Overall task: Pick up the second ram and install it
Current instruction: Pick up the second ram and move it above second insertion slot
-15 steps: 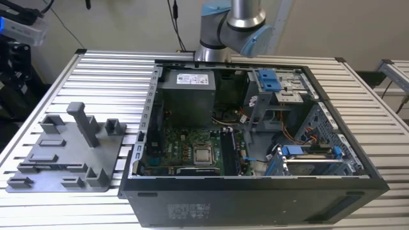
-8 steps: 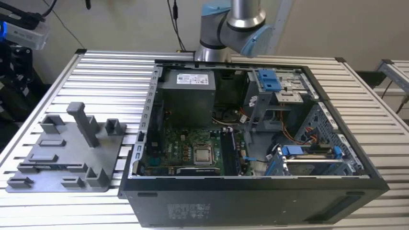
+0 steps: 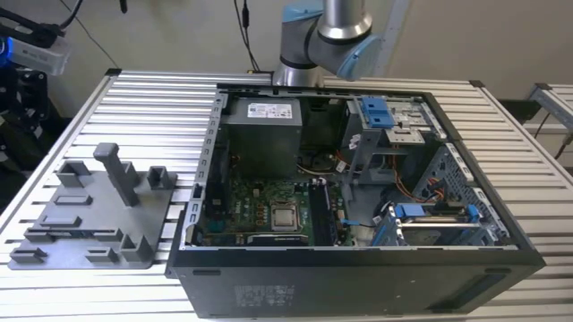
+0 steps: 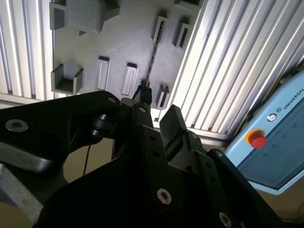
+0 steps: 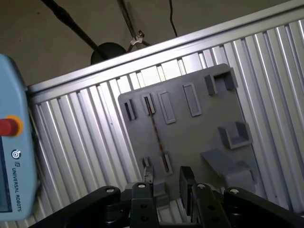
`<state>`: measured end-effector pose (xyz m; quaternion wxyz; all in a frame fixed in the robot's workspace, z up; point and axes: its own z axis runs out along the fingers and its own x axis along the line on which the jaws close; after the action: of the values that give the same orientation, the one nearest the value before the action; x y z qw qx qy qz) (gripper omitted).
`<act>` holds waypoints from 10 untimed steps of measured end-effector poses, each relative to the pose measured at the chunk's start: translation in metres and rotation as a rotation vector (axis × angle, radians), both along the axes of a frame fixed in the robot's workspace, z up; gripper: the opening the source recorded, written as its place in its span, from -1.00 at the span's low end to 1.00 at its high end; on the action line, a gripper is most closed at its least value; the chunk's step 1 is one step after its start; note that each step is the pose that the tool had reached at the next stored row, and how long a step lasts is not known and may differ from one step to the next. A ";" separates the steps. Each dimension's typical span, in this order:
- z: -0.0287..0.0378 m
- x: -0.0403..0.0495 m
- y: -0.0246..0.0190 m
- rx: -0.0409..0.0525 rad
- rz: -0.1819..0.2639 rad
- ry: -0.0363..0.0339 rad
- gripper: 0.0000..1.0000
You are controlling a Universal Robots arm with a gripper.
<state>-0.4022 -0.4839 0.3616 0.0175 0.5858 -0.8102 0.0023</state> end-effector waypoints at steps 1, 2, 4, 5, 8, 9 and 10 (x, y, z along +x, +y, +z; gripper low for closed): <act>-0.0007 -0.0001 0.0000 0.0000 0.000 0.0000 -0.28; -0.0015 -0.0001 0.0000 0.0001 0.000 -0.0001 -0.28; -0.0027 -0.0002 0.0000 0.0001 0.000 0.0000 -0.28; -0.0033 -0.0002 0.0000 0.0000 0.000 0.0000 -0.28; -0.0052 -0.0002 0.0000 0.0001 0.000 -0.0001 -0.28; -0.0058 -0.0003 0.0000 0.0001 0.000 -0.0001 -0.28; -0.0065 -0.0003 0.0000 0.0001 0.000 -0.0001 -0.28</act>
<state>-0.4025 -0.4839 0.3551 0.0175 0.5858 -0.8103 0.0023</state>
